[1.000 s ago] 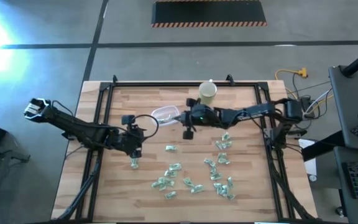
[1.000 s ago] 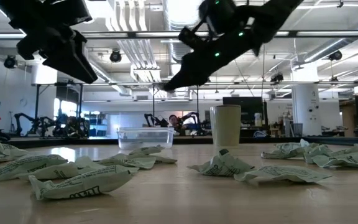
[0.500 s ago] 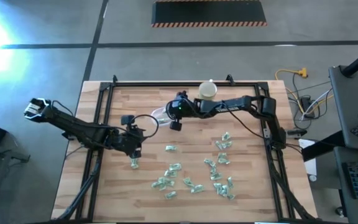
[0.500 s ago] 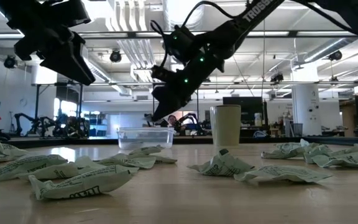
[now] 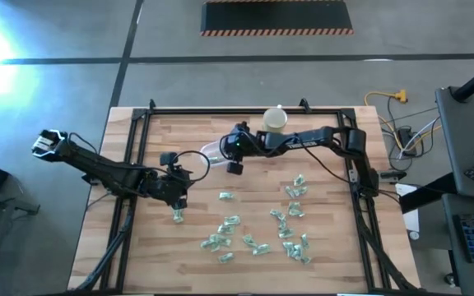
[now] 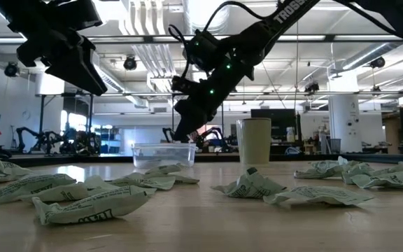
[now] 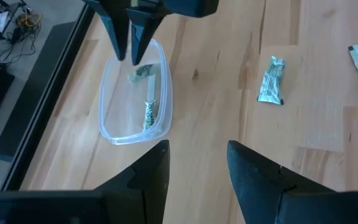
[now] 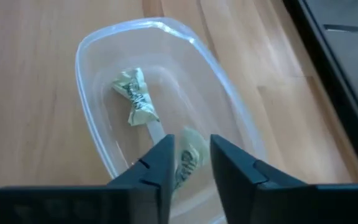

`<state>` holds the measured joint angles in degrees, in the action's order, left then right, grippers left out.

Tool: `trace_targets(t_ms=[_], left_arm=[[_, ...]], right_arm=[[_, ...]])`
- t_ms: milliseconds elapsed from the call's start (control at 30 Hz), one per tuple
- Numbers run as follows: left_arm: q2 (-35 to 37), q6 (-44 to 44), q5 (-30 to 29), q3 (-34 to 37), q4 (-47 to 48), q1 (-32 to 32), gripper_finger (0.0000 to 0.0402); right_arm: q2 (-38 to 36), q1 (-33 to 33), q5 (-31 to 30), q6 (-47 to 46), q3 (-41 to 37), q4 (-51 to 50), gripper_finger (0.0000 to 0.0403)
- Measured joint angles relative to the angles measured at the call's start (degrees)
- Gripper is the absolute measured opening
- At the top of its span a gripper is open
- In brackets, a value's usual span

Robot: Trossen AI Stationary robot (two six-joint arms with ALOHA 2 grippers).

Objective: Pick and place Stevia / Truvia into bins
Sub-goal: Put the stevia packet into the transparent container

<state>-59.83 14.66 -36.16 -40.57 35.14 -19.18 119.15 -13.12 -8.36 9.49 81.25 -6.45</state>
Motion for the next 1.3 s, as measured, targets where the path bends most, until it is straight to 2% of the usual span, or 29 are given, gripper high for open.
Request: trace_targets(t_ms=[133,233,400,533,667,967,1300], left_arm=[[0.0,0.07,0.07,0.01,0.01,0.0,0.0144],[0.0,1.08,2.59,0.04,0.0,0.0,0.0144],[-0.11,3.13,11.28,0.51,0.56,-0.16,0.0144],[-0.11,4.68,18.24,0.71,1.02,-0.93,0.0143],[-0.13,7.69,20.92,0.73,3.62,-2.63,0.0143],[-3.8,17.99,22.29,2.34,7.33,-10.72,0.0143],[-11.49,25.72,22.27,2.28,5.01,-16.96,0.0144]], right_arm=[[-1.84,-0.07,-0.16,0.91,-0.01,-1.95,0.0136],[-4.8,0.94,0.7,2.47,-0.02,-6.43,0.0152],[-12.08,4.8,5.63,3.82,-0.25,-18.29,0.0159],[-18.64,9.32,5.88,4.27,-2.49,-23.5,0.0153],[-24.96,14.33,5.87,4.17,-6.64,-23.83,0.0146],[-37.0,24.13,5.38,-0.04,-19.72,-19.96,0.0132],[-48.61,27.9,1.87,-4.97,-35.28,-9.74,0.0117]])
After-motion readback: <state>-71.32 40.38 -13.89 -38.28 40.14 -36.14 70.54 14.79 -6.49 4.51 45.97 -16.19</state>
